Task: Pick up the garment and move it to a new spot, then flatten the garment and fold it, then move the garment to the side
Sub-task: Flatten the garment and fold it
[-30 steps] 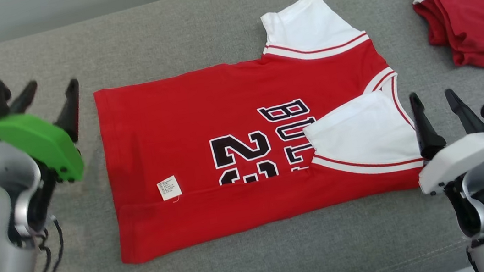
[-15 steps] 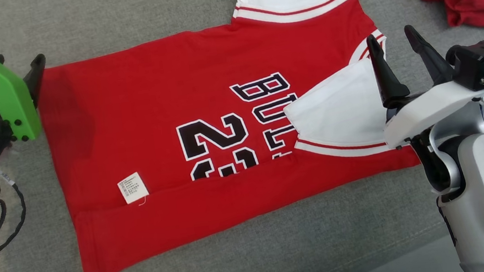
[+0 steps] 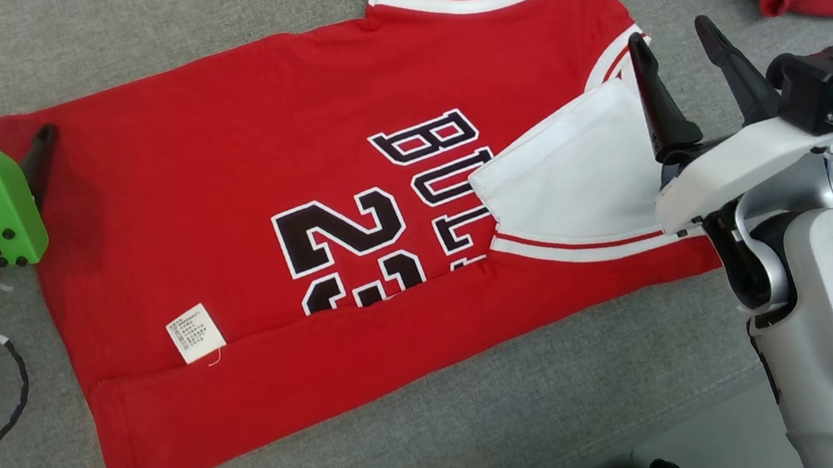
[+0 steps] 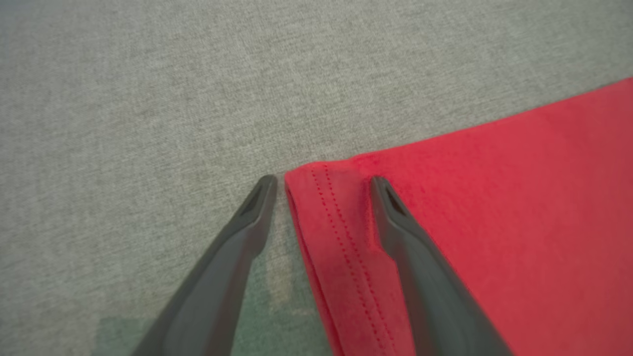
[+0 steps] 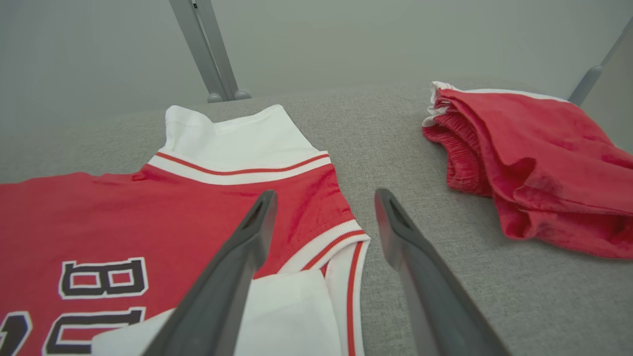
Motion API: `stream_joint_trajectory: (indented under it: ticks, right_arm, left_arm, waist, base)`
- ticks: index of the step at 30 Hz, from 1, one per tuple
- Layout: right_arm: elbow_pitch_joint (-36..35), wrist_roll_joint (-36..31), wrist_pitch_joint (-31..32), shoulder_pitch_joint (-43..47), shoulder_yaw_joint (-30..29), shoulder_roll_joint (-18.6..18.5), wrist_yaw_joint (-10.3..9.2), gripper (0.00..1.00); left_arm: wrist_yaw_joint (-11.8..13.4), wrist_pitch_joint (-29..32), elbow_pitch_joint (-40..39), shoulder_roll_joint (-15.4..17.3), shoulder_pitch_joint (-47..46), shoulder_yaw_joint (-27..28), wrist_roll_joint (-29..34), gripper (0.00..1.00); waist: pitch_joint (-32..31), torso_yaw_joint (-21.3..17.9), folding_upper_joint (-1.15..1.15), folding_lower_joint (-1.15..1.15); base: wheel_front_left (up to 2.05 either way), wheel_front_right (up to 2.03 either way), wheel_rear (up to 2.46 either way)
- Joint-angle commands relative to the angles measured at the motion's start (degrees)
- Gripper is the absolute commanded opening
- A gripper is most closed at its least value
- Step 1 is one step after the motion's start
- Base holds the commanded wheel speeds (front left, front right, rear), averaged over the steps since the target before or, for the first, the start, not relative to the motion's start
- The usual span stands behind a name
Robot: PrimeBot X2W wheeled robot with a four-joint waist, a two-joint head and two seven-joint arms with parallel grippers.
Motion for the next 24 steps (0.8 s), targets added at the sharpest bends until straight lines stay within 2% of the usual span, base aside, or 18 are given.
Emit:
stream_joint_trajectory:
  ticks: [1,2,3,4,8,15,21,24]
  right_arm:
    - [0.2,-0.2,-0.3,-1.1,0.2,-0.1,-0.08,1.0]
    - [0.3,-0.2,-0.2,-1.3,0.3,-0.1,-0.08,1.0]
    - [0.4,-0.3,0.0,-1.7,0.4,-0.1,-0.09,1.0]
    - [0.5,-0.3,0.2,-2.1,0.5,-0.1,-0.08,1.0]
    - [1.6,-0.9,1.7,-5.4,0.8,-0.2,-0.08,1.0]
    - [8.3,-2.0,8.3,-18.5,1.3,-5.8,-0.08,1.0]
    - [20.0,-2.8,16.1,-31.2,2.5,-10.1,-0.08,1.0]
    - [26.4,-2.7,18.7,-35.5,2.3,-10.5,-0.08,1.0]
  left_arm:
    - [0.5,-0.2,0.1,0.4,0.9,0.1,0.3,0.63]
    - [0.6,-0.2,0.1,0.4,0.9,0.1,0.3,0.42]
    - [0.5,-0.2,0.0,0.3,0.9,0.0,0.3,0.11]
    - [0.2,-0.6,-0.3,0.3,0.8,-0.1,0.3,0.0]
    - [0.0,-2.8,-1.0,-0.7,-0.1,0.4,0.0,0.0]
    - [-0.8,-5.5,-3.6,-3.7,-2.3,-0.9,0.0,0.0]
    - [-1.6,-7.8,-5.1,-6.9,-4.1,-2.8,0.1,0.0]
    - [-2.1,-9.3,-5.0,-8.7,-4.9,-3.5,-0.3,0.0]
  waist:
    - [0.2,0.0,0.0,-0.01]
    - [0.2,0.1,0.0,-0.01]
    - [0.3,0.1,0.0,-0.01]
    - [0.4,0.2,0.0,-0.01]
    - [0.7,0.9,0.0,-0.01]
    - [2.1,6.1,0.0,-0.01]
    - [3.8,11.5,0.0,-0.01]
    - [4.8,13.9,0.0,-0.01]
  base:
    - [0.0,0.0,0.0]
    - [0.0,0.0,0.0]
    - [0.0,0.0,0.0]
    - [0.0,0.0,0.0]
    - [0.0,0.0,0.0]
    - [0.0,0.0,0.0]
    - [0.0,0.0,0.0]
    - [0.0,0.0,0.0]
